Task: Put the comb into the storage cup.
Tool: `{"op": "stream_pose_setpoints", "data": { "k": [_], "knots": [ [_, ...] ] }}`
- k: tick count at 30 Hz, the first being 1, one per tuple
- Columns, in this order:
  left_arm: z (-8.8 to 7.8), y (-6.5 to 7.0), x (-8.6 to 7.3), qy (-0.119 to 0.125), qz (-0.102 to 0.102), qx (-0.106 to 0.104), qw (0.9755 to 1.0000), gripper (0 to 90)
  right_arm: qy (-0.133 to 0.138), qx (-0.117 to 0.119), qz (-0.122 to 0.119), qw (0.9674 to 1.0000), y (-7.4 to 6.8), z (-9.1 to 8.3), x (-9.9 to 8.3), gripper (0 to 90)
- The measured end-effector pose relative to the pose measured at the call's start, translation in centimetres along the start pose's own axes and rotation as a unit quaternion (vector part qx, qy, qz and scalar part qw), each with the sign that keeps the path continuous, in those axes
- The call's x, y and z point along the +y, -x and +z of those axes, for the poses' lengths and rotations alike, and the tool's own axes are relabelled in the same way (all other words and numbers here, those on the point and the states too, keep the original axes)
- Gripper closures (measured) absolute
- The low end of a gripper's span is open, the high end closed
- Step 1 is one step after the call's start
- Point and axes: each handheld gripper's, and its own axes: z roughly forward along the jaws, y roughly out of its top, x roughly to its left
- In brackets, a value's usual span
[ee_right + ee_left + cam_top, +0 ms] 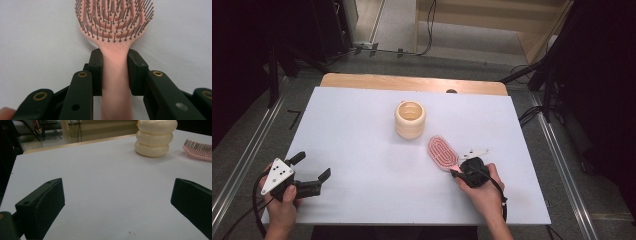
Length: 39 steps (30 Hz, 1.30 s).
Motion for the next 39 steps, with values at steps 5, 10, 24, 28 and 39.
{"op": "stream_pose_setpoints", "data": {
  "k": [5, 10, 24, 28, 39],
  "knots": [
    [-0.1, -0.1, 0.0, 0.003, -0.004, 0.001, 1.0, 0.0, 0.028, 0.017, -0.005, 0.9995, 0.1, -0.1, -0.1, 67.6],
    [-0.2, -0.1, 0.1, 0.005, -0.004, 0.006, 1.0, 0.0, 0.049, 0.021, -0.01, 0.9985, -0.3, -0.2, 0.1, 67.7],
    [-0.2, 0.3, 0.8, 0.0, 0.006, 0.002, 1.0, 0.0, 0.125, 0.03, -0.029, 0.9913, -0.6, -1.8, 0.2, 67.7],
    [-0.1, 0.7, 1.0, 0.001, 0.01, 0.0, 0.9999, 0.0, 0.138, 0.033, -0.033, 0.9894, -0.8, -2.1, 0.3, 67.7],
    [-0.3, 2.0, 2.3, 0.013, 0.009, -0.014, 0.9998, 0.0, 0.17, 0.048, -0.049, 0.983, -1.5, -2.4, 0.2, 67.7]
  ]
}}
